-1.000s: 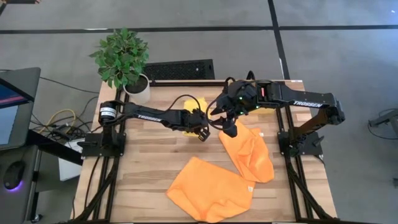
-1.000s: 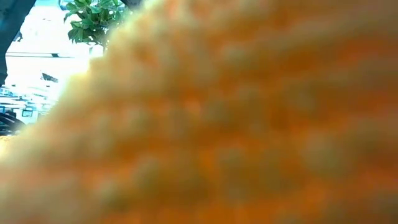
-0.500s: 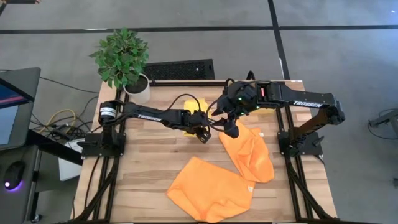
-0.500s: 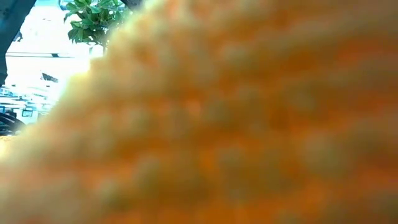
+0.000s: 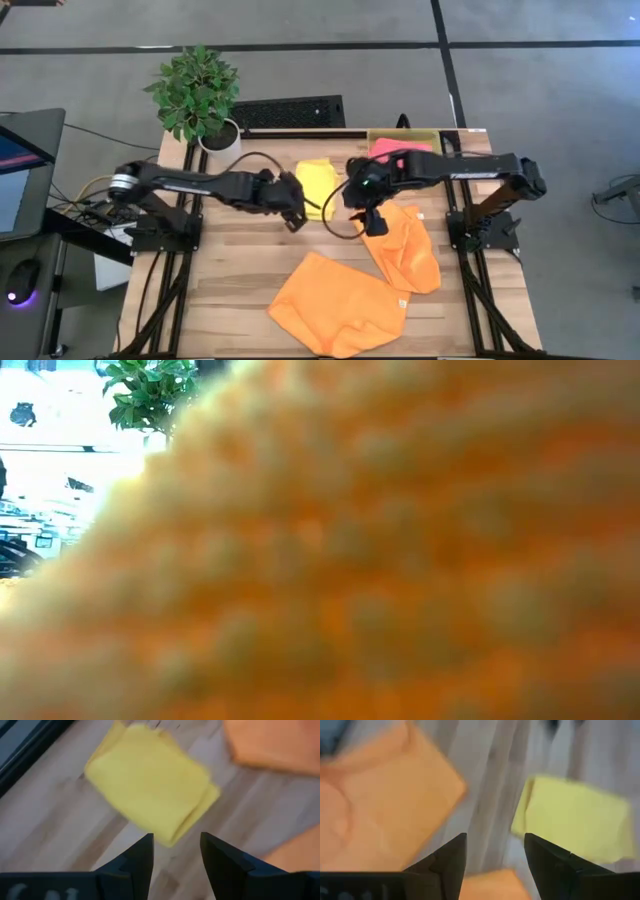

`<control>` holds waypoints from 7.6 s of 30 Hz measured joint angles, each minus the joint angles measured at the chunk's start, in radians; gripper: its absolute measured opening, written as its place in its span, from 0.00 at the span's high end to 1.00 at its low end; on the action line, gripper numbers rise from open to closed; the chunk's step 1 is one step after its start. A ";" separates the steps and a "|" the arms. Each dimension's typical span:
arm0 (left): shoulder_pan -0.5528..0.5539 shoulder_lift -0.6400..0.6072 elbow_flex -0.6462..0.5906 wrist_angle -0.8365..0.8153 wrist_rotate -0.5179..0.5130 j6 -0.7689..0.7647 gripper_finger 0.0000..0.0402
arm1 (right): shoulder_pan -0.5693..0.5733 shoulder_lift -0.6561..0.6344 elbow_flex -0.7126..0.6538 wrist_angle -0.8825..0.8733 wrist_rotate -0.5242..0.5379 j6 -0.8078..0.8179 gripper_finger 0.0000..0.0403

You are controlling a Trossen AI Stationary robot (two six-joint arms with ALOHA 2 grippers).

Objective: Fold microfiber towels
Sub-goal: Put the folded yellow microfiber towel into the yellow bin, then fold the top orange microfiber towel

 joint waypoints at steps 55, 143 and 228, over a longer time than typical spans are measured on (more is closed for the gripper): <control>-0.119 -0.161 0.000 -0.152 -0.103 -0.256 0.62 | -0.059 0.533 -0.097 0.441 0.349 -0.124 0.82; -0.121 -0.161 0.000 -0.144 -0.106 -0.221 0.62 | -0.856 0.141 -0.198 -0.377 0.509 -1.173 0.94; -0.090 -0.160 -0.154 0.233 0.030 -0.124 0.62 | 0.061 -0.283 -0.389 -0.267 0.003 1.033 0.56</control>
